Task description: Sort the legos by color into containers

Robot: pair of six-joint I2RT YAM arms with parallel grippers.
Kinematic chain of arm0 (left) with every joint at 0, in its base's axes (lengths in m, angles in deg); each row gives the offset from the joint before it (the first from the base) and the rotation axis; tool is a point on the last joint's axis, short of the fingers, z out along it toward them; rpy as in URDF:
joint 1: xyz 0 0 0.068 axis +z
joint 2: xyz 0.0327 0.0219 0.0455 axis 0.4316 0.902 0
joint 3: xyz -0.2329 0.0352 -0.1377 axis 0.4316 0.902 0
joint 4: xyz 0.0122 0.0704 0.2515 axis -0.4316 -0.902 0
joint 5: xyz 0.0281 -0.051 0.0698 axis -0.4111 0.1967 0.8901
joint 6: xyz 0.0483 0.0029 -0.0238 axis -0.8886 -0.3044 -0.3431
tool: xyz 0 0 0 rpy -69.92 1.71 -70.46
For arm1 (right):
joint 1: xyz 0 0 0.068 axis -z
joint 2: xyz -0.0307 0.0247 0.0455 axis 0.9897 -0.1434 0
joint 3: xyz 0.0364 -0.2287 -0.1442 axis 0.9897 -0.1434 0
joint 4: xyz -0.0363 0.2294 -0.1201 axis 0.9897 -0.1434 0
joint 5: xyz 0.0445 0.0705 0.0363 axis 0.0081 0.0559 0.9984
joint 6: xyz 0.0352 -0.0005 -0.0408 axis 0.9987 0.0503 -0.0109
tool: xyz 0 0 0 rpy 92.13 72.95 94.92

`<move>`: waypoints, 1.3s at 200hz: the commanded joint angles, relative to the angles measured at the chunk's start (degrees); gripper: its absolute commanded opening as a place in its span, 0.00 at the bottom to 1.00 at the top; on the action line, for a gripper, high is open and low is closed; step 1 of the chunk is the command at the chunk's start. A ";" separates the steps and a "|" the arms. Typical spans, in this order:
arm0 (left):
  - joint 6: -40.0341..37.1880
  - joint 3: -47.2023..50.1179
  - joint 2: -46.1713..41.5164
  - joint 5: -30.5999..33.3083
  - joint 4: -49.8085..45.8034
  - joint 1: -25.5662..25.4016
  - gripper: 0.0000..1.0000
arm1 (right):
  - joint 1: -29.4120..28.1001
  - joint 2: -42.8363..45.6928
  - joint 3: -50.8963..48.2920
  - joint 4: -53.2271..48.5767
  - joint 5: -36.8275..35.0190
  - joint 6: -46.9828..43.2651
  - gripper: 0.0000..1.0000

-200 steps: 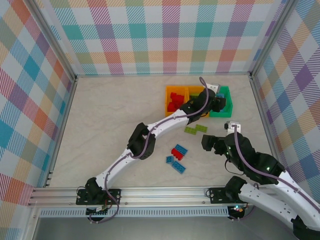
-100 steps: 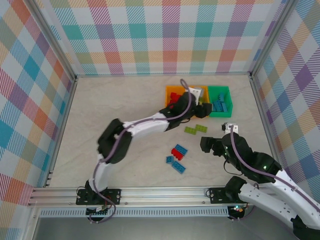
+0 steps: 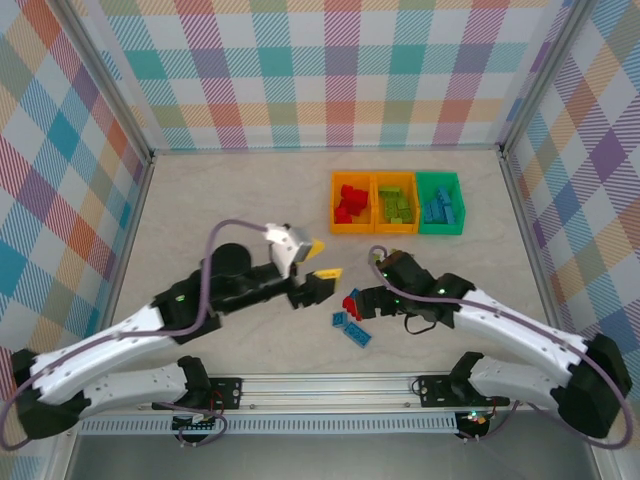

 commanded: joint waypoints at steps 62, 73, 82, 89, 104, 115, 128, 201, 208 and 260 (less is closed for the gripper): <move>-16.08 5.71 -18.50 4.52 -30.87 -0.29 0.83 | 9.94 -15.79 -0.12 12.59 9.62 11.56 0.63; -16.04 6.83 -18.43 3.71 -29.40 -0.28 0.84 | 10.17 -15.83 -0.78 14.88 9.09 12.20 0.60; -16.04 7.03 -17.87 3.25 -29.13 -0.26 0.84 | 10.26 -16.24 -0.58 15.34 8.47 11.69 0.59; -16.07 6.95 -17.32 3.27 -29.36 -0.25 0.85 | 10.28 -17.02 -0.11 15.19 8.37 11.02 0.59; -16.21 7.08 -16.43 4.13 -29.81 -0.20 0.86 | 10.26 -18.85 0.60 15.74 9.45 9.77 0.59; -16.13 7.43 -16.06 4.90 -29.96 -0.18 0.86 | 10.26 -20.02 0.46 16.62 9.70 9.59 0.60; -16.04 7.61 -15.74 5.05 -30.52 -0.21 0.88 | 10.28 -21.44 0.43 17.55 9.73 9.04 0.59; -16.01 8.31 -16.31 6.36 -30.53 -0.19 0.89 | 13.53 -16.87 -3.97 13.99 -3.82 14.37 0.49; -15.95 8.38 -16.31 6.46 -30.53 -0.18 0.89 | 14.40 -15.33 -4.83 14.29 -3.73 14.11 0.49; -15.87 8.24 -15.71 6.14 -30.36 0.50 0.90 | 14.65 -9.40 -4.00 16.76 11.17 10.94 0.66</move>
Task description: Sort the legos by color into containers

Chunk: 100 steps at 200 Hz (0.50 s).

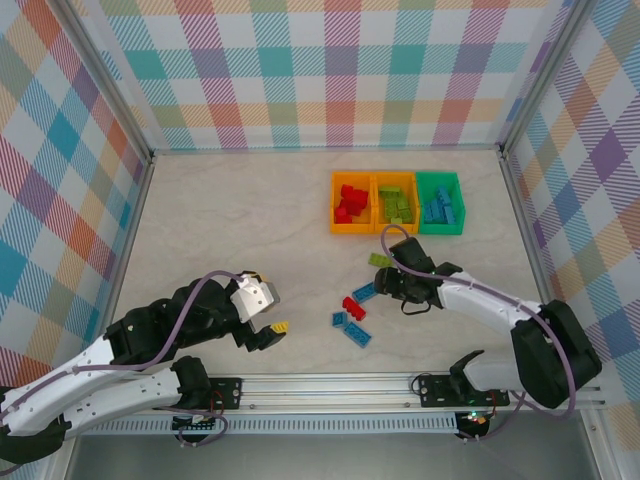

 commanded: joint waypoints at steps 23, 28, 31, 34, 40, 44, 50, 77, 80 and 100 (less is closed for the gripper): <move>-0.11 0.31 0.06 -0.11 -0.02 0.74 0.90 | -4.29 -0.95 3.73 -2.34 4.87 4.54 0.90; -0.04 0.29 0.06 -0.17 0.11 0.79 0.90 | -4.96 -1.74 4.18 -2.80 4.04 4.97 0.99; -0.02 0.25 0.06 -0.17 0.11 0.79 0.90 | -5.14 -2.28 4.35 -2.92 3.64 5.15 1.00; 0.00 0.21 0.04 -0.23 0.11 0.85 0.90 | -5.30 -2.81 4.49 -2.96 3.31 5.30 1.00; -0.05 0.21 0.06 -0.42 0.19 0.88 0.90 | -5.37 -3.74 4.55 -2.75 2.62 5.93 1.00; 0.00 0.20 0.04 -0.47 0.17 0.88 0.90 | -5.37 -4.36 4.55 -2.57 2.25 6.50 1.00; 0.09 0.20 0.00 -0.55 0.18 0.94 0.90 | -5.47 -5.14 4.52 -2.12 1.57 7.54 1.00; 0.17 0.40 0.02 -0.81 0.00 0.96 0.90 | -10.07 -8.29 6.82 -1.84 -6.65 13.03 1.00; 0.16 0.43 0.12 -0.80 -0.06 1.04 0.90 | -10.76 -8.81 7.17 -1.80 -7.98 13.28 1.00; 0.11 0.20 0.02 -1.03 -0.19 1.14 0.90 | -12.48 -11.34 8.50 -0.86 -12.58 16.87 1.00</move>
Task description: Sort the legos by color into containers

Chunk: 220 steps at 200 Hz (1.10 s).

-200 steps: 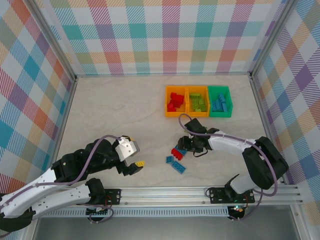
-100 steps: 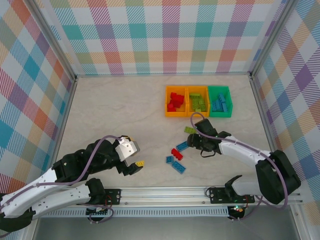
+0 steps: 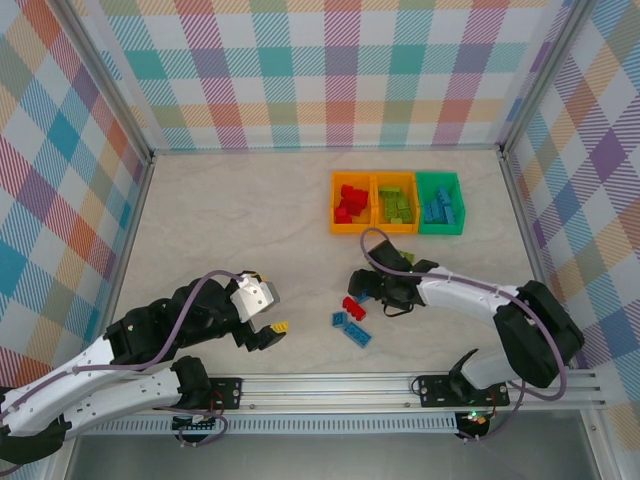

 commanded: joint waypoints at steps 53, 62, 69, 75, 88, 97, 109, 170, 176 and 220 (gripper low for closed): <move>0.12 1.25 -1.51 -2.11 -0.22 0.77 0.90 | -5.40 -7.87 6.66 -7.55 -15.54 23.51 1.00; -0.08 1.50 -1.69 -2.34 -0.22 0.85 0.90 | -5.56 -9.04 7.29 -7.44 -14.39 24.19 1.00; -0.20 1.60 -1.70 -2.35 -0.21 0.86 0.91 | -5.81 -9.89 7.66 -7.01 -13.80 24.64 1.00; -0.22 1.61 -1.70 -2.31 -0.22 0.86 0.91 | -6.12 -10.46 8.06 -6.92 -13.60 25.00 1.00; -0.39 1.61 -1.61 -2.45 -0.22 0.86 0.91 | -6.78 -11.93 9.04 -7.64 -13.65 26.54 0.91; -0.36 1.70 -1.70 -2.59 -0.33 0.86 0.91 | -7.21 -12.77 9.47 -8.07 -13.79 27.47 0.81; -0.39 1.86 -1.87 -2.54 -0.22 0.86 0.91 | -7.55 -13.59 9.53 -7.76 -13.59 27.92 0.66; -0.38 2.29 -1.72 -3.08 -0.04 1.34 0.92 | -7.56 -10.35 6.76 -7.24 -16.25 26.91 0.37; -0.35 2.31 -1.71 -3.42 0.04 1.38 0.91 | -7.34 -8.83 6.14 -6.65 -16.81 25.79 0.34; -1.70 3.05 -3.28 -11.85 1.84 1.65 0.93 | -2.59 7.35 1.59 1.32 -16.58 6.43 0.18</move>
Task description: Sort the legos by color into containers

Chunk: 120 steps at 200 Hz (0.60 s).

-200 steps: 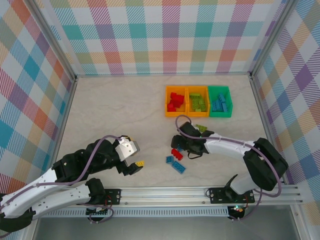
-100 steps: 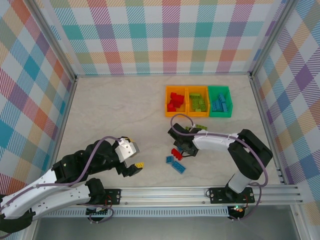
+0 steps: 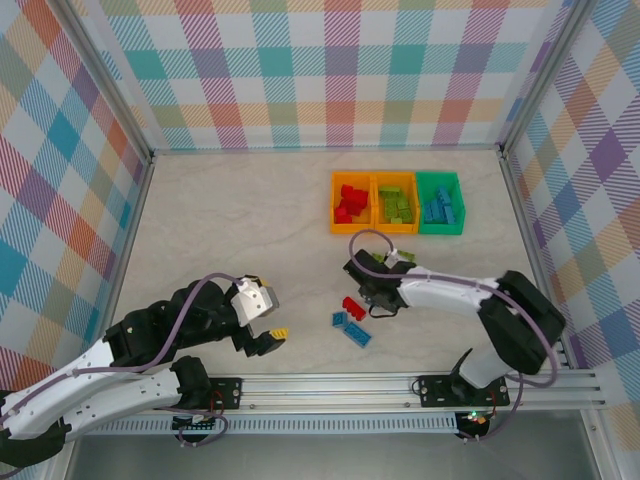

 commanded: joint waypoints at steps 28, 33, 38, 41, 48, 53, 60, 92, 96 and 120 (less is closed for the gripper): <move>-2.04 3.17 -5.08 -10.86 4.59 1.01 0.99 | 12.51 18.53 -0.27 6.52 1.83 -28.86 0.12; -2.13 3.53 -5.66 -11.05 5.03 1.06 1.00 | 15.31 19.20 0.33 6.90 3.09 -31.55 0.12; -2.28 3.84 -6.25 -11.07 5.39 1.10 1.00 | 18.54 19.44 1.04 7.34 4.41 -33.61 0.12; -2.42 4.02 -6.57 -11.02 5.65 1.10 1.00 | 20.47 19.34 1.51 7.52 5.28 -34.66 0.12; -2.58 4.39 -7.04 -10.49 6.01 1.23 1.00 | 25.06 18.34 3.10 8.37 7.85 -37.32 0.11; -2.61 4.56 -7.29 -10.11 6.09 1.28 1.00 | 28.20 17.10 4.28 9.23 9.47 -39.44 0.11; -2.74 4.67 -7.40 -9.48 6.02 1.43 1.00 | 31.77 14.48 6.36 10.34 11.52 -42.28 0.11; -3.01 4.83 -6.22 -7.14 5.50 2.06 1.00 | 39.71 -3.25 21.06 10.48 12.71 -52.06 0.11; -3.01 4.79 -5.89 -7.10 5.43 2.07 1.00 | 40.26 -5.48 22.83 10.44 12.69 -52.44 0.11; -2.93 4.57 -4.94 -7.29 5.21 2.42 1.00 | 42.89 -16.64 31.18 11.55 12.04 -52.59 0.14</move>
